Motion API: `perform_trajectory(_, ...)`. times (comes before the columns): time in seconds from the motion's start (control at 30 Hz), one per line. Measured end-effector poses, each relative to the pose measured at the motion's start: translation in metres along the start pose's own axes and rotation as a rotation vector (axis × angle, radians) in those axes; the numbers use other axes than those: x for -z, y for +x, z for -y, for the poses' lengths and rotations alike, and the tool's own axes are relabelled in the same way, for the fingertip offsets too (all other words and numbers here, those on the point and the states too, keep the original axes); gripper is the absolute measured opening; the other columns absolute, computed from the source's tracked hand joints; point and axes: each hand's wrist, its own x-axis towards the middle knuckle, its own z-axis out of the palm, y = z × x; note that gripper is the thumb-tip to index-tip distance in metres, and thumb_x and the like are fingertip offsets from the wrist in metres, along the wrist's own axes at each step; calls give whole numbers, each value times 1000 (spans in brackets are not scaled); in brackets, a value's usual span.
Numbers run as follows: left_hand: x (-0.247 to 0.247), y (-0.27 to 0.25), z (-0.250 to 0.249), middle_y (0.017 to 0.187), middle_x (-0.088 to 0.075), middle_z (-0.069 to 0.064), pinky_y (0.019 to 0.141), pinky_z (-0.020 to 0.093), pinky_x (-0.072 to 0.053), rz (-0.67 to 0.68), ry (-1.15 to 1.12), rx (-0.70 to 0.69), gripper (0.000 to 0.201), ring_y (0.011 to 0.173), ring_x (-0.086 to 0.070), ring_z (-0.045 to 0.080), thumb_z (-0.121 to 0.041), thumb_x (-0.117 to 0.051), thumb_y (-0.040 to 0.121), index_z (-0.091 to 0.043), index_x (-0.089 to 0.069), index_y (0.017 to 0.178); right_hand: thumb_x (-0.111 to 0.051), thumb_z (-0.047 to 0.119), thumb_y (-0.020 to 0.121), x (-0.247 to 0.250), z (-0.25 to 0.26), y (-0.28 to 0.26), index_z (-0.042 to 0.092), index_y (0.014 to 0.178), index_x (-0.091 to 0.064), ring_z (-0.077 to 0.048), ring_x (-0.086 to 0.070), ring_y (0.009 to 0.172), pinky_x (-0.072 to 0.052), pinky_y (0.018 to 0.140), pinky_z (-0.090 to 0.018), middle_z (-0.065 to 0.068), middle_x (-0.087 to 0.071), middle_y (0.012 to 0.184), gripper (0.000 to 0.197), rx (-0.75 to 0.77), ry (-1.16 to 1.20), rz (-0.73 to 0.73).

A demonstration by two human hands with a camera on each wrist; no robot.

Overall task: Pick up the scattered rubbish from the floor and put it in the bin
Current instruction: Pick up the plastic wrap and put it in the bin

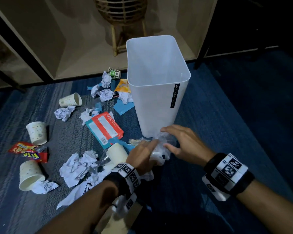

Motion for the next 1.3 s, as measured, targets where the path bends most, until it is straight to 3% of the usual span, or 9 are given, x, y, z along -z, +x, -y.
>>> perform_trajectory(0.1,19,-7,-3,113,-59,4,89,35,-46,21,-133,-65,78,103,-56,22,-39,-75,70,-42,-33,135,-69,28,91,-13,-11,-5,22,144,-51,-14,-53,127,-38,105,-20,1,-56,142,56,-72,136,132)
perform_trajectory(0.17,30,-10,-3,108,-59,0,87,30,-45,29,-179,-133,75,98,-55,16,-38,-75,71,-43,-33,132,-73,27,88,-21,-18,-8,27,140,-55,-8,-57,121,-43,102,-20,6,-61,137,55,-99,265,171)
perform_trajectory(0.33,48,-8,3,99,-63,-11,71,21,-41,67,-179,-182,62,74,-52,-4,-27,-77,78,-29,-43,130,-76,16,84,-33,-33,-10,20,99,-78,-4,-69,82,-53,74,-25,10,-76,91,15,-129,387,61)
perform_trajectory(0.5,85,-3,2,101,-62,-10,82,30,-49,175,-88,-194,47,91,-59,9,-38,-70,82,-34,-48,123,-75,23,87,-26,-26,-6,15,78,-76,-10,-64,70,-48,64,-28,3,-72,78,13,-64,361,-33)
perform_trajectory(0.63,141,-19,-2,95,-58,-13,74,20,-46,313,-26,-267,35,82,-53,-2,-41,-67,86,-34,-55,119,-77,19,87,8,-24,-12,19,72,-74,-3,-63,68,-47,60,-20,7,-72,79,15,-44,406,-196)
perform_trajectory(0.73,192,-34,-14,99,-59,-18,77,22,-49,360,-46,-304,38,90,-57,3,-47,-67,87,-41,-54,122,-76,21,87,38,-15,-22,20,73,-75,-10,-68,71,-55,63,-37,6,-73,81,14,-87,438,-233)
perform_trajectory(0.97,277,-55,-55,107,-66,-12,82,33,-53,171,-180,-497,42,100,-65,15,-44,-74,82,-36,-61,120,-75,27,87,113,45,-46,19,72,-73,-17,-67,68,-56,65,-44,1,-74,82,17,-60,487,-390)
perform_trajectory(1.17,340,-56,-77,93,-65,-6,70,29,-50,-192,-96,-715,37,78,-63,19,-35,-76,81,-21,-68,114,-76,15,86,176,96,-18,17,80,-78,-27,-71,73,-57,70,-48,-6,-75,79,6,89,401,-513)
perform_trajectory(1.3,352,-28,-89,94,-66,-10,70,33,-52,-347,-62,-742,34,79,-60,15,-34,-76,81,-20,-69,112,-78,17,86,184,100,13,23,72,-73,-10,-60,60,-50,59,-34,4,-67,66,16,69,341,-613)
